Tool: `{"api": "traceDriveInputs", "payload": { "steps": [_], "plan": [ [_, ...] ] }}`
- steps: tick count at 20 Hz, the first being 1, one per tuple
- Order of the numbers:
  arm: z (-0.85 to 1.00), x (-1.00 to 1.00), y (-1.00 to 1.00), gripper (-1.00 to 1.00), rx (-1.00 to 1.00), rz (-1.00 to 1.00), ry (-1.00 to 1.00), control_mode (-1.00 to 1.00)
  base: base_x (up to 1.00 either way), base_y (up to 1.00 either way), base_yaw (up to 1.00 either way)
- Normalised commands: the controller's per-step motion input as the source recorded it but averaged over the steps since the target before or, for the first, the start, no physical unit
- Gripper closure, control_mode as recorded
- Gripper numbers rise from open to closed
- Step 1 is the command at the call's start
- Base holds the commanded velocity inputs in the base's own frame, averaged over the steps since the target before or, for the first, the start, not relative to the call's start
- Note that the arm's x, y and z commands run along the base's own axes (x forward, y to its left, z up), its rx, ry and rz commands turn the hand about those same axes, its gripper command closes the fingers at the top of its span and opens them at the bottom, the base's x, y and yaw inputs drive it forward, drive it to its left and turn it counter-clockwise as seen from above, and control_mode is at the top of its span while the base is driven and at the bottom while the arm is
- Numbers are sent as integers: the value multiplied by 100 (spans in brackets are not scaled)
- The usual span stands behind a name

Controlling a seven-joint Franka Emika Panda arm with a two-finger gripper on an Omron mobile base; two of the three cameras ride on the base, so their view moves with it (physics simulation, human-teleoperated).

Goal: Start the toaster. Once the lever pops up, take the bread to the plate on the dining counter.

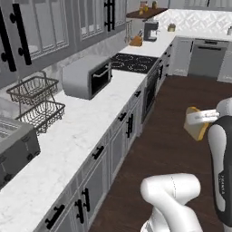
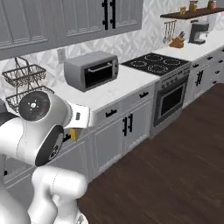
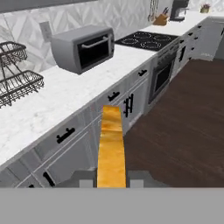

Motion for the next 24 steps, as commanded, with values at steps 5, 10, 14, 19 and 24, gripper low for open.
{"api": "traceDriveInputs", "payload": {
  "steps": [5,10,14,19,24],
  "plan": [
    [0,0,0,100,0,0,0,100,1,19,-97],
    [0,0,0,100,0,0,0,100,69,34,-70],
    [0,0,0,100,0,0,0,100,100,25,-34],
    [0,0,0,100,0,0,0,100,100,20,-20],
    [0,0,0,100,0,0,0,100,100,2,-13]
  ]
}}
